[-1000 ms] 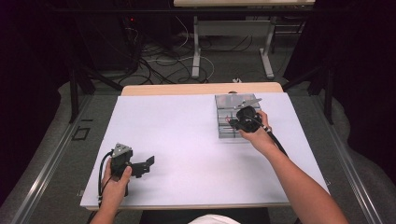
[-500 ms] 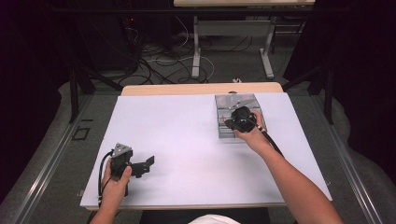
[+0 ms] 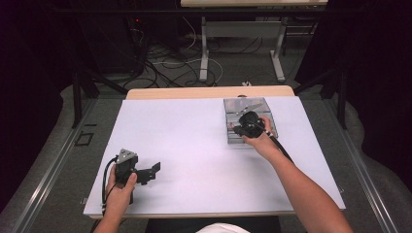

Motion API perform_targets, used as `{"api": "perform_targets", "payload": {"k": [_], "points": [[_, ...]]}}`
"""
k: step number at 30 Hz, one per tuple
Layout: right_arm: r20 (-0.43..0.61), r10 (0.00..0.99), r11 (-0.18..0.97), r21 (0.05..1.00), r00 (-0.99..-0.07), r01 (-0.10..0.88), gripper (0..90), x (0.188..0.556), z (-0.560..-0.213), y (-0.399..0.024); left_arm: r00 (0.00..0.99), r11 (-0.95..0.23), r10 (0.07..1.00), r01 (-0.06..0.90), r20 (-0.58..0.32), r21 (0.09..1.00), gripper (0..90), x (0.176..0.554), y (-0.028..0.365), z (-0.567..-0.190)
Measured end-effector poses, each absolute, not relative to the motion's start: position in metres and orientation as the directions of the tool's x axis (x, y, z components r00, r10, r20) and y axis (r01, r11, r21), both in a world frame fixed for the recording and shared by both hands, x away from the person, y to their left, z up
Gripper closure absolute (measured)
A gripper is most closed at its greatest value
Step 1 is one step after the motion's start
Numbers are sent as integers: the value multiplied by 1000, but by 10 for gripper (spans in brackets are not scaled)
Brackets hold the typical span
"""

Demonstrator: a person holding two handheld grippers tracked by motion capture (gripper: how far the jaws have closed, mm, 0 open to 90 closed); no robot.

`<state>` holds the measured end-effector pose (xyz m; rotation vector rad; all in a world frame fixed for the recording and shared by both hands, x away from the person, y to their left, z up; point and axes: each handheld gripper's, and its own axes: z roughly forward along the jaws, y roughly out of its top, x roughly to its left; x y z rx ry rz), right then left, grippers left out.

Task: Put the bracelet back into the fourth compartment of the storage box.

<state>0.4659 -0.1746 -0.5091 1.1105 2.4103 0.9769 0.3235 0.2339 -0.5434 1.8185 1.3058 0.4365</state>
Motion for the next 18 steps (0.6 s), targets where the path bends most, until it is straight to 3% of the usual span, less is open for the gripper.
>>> {"api": "perform_targets", "payload": {"k": [18], "points": [[9, 763, 472, 676, -646, 567, 862, 471, -517, -173, 399, -111, 899, 609, -182, 786, 37, 323, 234, -543]]}}
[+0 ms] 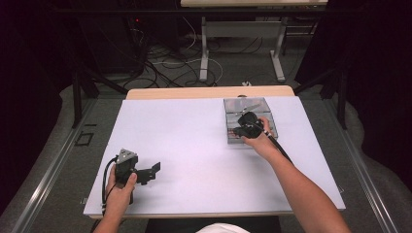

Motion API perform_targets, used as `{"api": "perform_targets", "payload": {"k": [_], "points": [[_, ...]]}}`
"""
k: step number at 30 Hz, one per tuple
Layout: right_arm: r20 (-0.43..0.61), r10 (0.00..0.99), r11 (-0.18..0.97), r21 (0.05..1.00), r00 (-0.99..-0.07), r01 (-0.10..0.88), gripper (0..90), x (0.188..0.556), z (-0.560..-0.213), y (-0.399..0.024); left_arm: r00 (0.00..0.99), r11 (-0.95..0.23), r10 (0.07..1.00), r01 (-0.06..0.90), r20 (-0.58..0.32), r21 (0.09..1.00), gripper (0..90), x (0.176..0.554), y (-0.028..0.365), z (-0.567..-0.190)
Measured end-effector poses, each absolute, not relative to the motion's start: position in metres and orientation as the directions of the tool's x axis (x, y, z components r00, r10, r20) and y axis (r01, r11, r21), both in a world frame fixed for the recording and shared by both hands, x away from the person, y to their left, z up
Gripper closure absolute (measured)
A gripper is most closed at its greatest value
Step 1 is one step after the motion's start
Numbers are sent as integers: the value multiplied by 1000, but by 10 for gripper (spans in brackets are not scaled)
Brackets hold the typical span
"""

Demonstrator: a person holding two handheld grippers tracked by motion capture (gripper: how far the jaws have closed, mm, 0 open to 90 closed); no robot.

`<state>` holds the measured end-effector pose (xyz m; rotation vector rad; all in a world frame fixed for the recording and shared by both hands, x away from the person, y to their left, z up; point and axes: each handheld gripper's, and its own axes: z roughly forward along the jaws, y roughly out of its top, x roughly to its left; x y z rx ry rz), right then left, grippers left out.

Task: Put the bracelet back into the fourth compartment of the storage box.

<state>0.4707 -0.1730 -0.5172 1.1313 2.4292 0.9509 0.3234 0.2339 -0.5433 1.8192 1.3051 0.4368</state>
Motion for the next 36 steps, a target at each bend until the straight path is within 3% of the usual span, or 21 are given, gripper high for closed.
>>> {"api": "perform_targets", "payload": {"k": [17, 36], "points": [[26, 790, 431, 688, -613, 584, 654, 468, -512, -176, 396, -109, 900, 612, -184, 783, 41, 324, 233, -544], [21, 805, 389, 736, -593, 554, 282, 460, -504, -180, 398, -114, 900, 611, -179, 783, 43, 324, 233, -544]]}}
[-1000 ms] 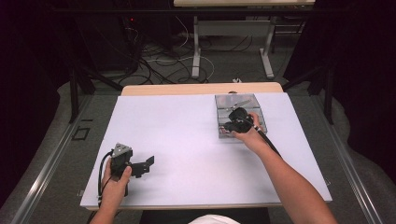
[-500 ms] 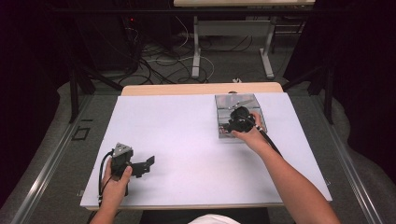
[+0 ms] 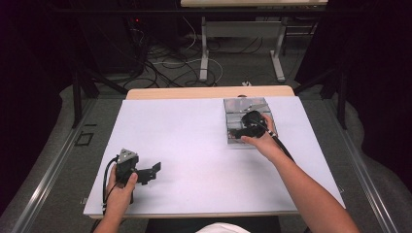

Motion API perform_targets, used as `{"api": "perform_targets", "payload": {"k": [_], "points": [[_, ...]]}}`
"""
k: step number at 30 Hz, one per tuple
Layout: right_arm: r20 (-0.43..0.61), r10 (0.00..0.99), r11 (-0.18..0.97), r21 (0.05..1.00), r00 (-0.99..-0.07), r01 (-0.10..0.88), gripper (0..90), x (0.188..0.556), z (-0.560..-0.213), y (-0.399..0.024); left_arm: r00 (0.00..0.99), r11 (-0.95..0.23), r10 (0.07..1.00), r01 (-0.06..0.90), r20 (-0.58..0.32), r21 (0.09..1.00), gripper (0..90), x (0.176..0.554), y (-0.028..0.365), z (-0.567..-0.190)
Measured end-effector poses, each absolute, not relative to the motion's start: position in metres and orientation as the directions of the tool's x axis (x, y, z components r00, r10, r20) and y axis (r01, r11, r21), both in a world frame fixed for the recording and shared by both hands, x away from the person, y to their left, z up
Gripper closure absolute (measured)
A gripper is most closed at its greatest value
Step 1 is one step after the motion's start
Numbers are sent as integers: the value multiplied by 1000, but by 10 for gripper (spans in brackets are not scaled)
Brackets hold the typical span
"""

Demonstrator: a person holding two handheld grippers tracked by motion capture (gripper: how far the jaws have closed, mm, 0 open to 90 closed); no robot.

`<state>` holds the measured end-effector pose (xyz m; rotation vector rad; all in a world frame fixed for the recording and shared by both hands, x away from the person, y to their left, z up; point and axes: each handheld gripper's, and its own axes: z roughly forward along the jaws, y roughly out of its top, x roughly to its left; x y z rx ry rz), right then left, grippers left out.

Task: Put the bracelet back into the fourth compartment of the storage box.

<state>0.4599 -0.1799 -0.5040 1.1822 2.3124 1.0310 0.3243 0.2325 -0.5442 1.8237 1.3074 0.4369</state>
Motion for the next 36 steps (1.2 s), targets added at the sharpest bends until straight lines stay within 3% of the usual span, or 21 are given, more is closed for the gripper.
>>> {"api": "perform_targets", "payload": {"k": [12, 36], "points": [[-2, 807, 397, 742, -591, 540, 167, 452, -501, -177, 396, -114, 901, 609, -177, 785, 48, 324, 232, -544], [0, 827, 348, 785, -562, 513, 130, 426, -479, -194, 394, -111, 902, 609, -178, 786, 48, 324, 232, -544]]}}
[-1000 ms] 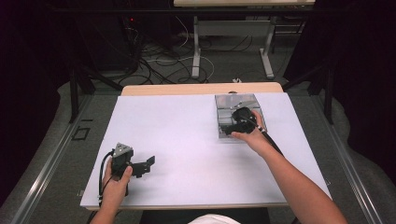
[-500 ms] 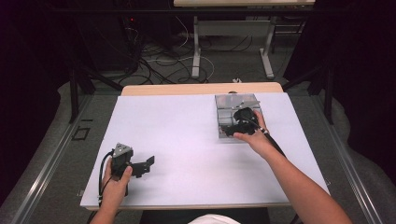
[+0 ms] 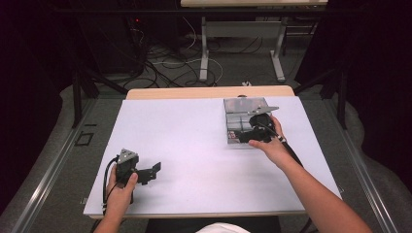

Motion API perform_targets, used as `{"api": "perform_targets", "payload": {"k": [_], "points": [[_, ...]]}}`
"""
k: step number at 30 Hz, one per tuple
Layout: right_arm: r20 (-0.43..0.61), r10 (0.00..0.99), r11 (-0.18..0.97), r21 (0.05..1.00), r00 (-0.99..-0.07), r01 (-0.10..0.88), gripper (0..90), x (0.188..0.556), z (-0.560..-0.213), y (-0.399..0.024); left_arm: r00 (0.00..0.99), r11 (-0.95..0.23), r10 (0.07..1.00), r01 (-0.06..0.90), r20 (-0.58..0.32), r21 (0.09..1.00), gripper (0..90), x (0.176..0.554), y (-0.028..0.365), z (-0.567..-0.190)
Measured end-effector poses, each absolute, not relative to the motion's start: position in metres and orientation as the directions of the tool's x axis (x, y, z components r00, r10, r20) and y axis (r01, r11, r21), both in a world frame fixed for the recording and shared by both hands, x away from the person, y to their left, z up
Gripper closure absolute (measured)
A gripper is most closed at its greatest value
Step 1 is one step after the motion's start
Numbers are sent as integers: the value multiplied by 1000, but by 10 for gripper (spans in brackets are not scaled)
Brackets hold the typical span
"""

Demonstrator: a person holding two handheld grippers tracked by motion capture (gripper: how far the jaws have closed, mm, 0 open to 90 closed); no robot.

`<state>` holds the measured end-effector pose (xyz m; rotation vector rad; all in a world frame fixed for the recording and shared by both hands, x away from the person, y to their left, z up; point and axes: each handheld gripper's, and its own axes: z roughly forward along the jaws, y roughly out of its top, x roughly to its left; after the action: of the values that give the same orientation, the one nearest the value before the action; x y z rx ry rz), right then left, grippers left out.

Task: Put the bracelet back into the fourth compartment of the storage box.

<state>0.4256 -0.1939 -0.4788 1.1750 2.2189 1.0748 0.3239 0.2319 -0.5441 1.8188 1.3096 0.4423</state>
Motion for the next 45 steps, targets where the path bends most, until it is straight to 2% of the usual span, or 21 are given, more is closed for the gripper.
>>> {"api": "perform_targets", "payload": {"k": [23, 45], "points": [[28, 827, 311, 810, -562, 498, 100, 379, -479, -221, 392, -112, 903, 609, -175, 785, 50, 323, 232, -544], [44, 879, 244, 814, -475, 527, 70, 348, -502, -270, 389, -113, 905, 609, -172, 785, 50, 323, 232, -544]]}}
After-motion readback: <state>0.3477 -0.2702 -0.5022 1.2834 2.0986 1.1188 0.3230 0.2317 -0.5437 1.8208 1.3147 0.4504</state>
